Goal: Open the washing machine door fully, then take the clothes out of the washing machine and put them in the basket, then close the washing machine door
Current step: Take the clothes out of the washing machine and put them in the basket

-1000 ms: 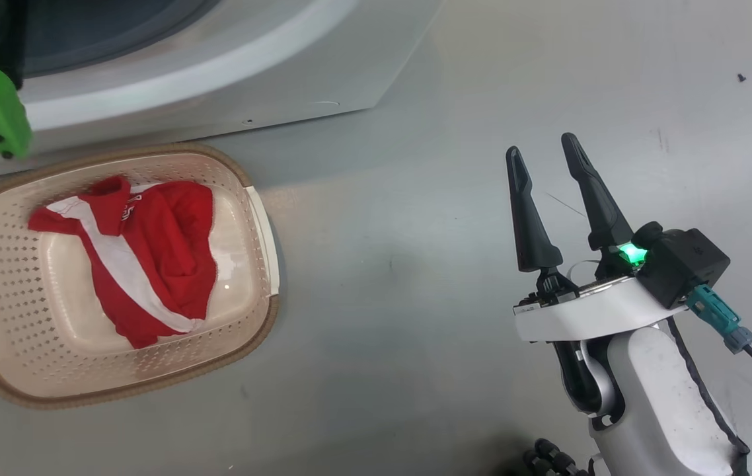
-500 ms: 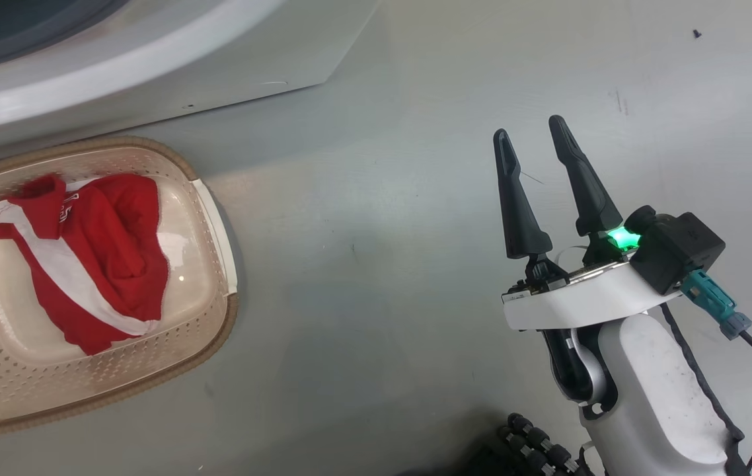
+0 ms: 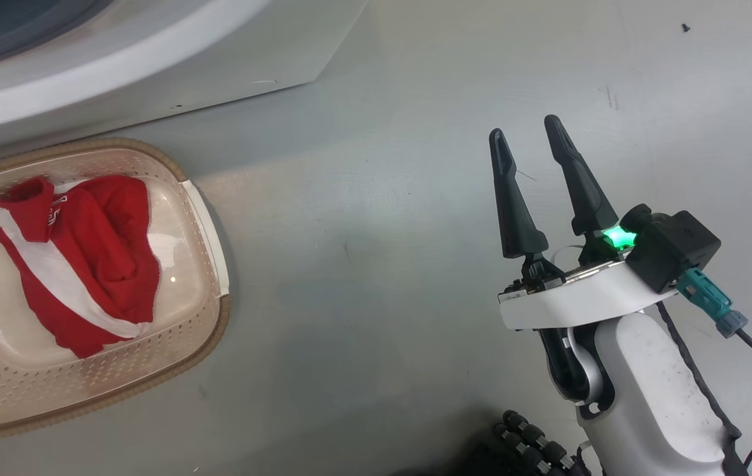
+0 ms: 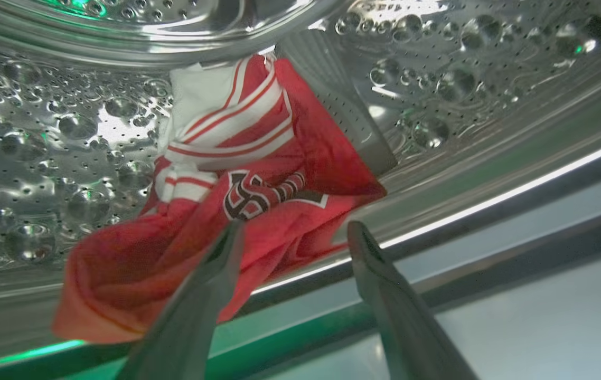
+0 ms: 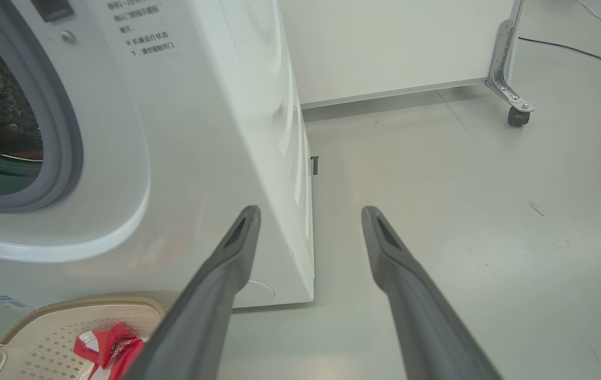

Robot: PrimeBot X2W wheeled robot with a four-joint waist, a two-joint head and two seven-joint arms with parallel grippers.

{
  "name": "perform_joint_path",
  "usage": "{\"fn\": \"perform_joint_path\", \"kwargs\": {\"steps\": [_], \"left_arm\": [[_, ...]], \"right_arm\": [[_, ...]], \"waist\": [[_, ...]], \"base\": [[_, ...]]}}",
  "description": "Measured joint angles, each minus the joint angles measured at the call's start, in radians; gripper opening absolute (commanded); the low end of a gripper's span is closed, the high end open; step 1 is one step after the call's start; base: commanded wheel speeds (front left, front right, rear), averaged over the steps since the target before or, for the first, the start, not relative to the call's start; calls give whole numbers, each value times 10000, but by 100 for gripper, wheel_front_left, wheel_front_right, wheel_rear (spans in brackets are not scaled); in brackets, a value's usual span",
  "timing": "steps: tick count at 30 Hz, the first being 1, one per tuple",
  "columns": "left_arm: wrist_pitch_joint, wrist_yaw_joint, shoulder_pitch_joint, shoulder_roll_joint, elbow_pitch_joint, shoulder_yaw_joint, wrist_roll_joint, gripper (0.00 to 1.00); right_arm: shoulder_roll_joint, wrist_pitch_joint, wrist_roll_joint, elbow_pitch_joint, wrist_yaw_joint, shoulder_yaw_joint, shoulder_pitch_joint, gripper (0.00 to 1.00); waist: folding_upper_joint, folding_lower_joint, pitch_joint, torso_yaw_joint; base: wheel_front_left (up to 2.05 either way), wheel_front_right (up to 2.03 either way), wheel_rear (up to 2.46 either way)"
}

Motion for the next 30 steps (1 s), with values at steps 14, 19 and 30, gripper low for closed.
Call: {"fn": "perform_joint_path", "kwargs": {"steps": [14,19,30], "left_arm": [[767,-42,-523,376,435,-276,395,0],[754,-42,-589,399,439,-326,568,0],[481,-42,-868,399,464,-362,587,0]], "right_arm": [[0,0,0,10,-77,10,-157,100],[0,-2,0,10,-86,2,-220,100],[0,0,0,10,-88,-38,-360,100]], "waist": [[0,0,101,-26],[0,0,137,-23],[0,0,168,72]], "base": [[0,0,0],[0,0,0],[0,0,0]]}}
